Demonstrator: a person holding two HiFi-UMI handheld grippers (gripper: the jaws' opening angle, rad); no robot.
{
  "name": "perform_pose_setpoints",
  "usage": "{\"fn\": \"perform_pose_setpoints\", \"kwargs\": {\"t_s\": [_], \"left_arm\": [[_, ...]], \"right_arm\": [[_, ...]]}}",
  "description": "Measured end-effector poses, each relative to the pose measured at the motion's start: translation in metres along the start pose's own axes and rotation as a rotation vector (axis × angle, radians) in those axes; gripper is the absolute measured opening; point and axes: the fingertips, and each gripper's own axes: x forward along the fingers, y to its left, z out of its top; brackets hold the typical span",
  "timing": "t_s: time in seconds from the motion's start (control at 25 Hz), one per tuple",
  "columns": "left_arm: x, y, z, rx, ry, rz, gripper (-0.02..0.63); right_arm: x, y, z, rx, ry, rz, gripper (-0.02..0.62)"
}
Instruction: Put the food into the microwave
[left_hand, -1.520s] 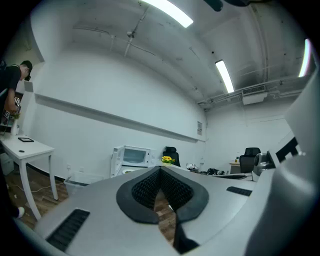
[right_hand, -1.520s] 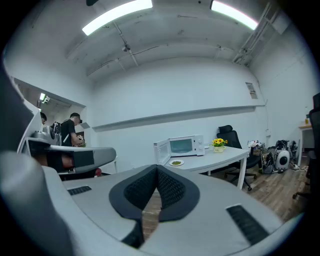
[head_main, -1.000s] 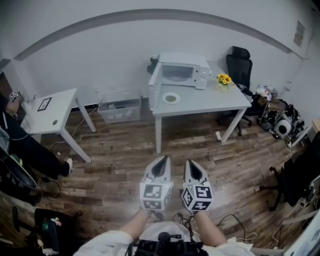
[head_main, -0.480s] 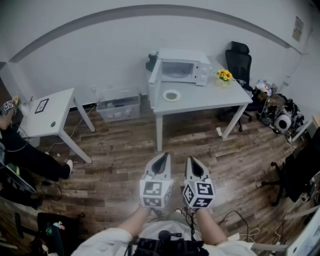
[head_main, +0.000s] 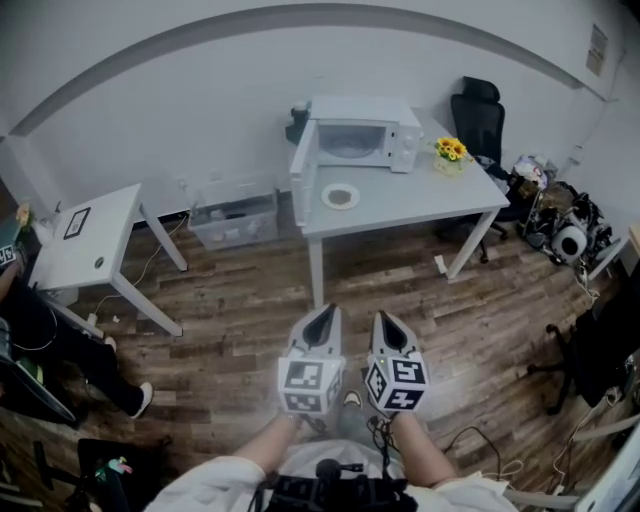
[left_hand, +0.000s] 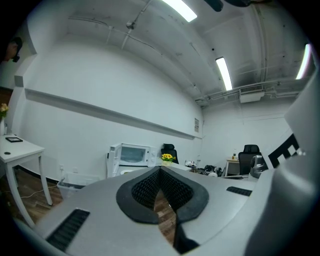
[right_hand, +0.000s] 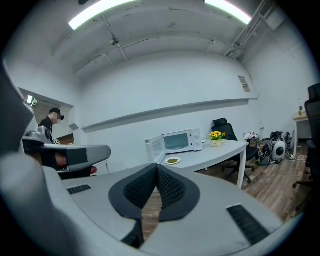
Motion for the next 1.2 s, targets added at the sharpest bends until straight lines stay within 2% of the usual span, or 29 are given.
{"fn": "perform_pose_setpoints", "kwargs": {"t_s": [0.48,0.96,1.2], "left_arm": [[0.1,0.012,0.018,-0.025,-0.001,0.052,0.009],[0.166,0.015,0.016,-0.046,0.024,0.086,0.009],[0.195,0.019,0.015,-0.052,0.032,0.116,0.009]], "right_arm": [[0.085,-0.054,0.034,-0.026,0.037,0.029,0.017],[0.138,-0.099,0.047,-0.028,0.074,0.043,0.017],[0.161,-0.109,0.055,-0.022,0.067,0.098,0.017]]}}
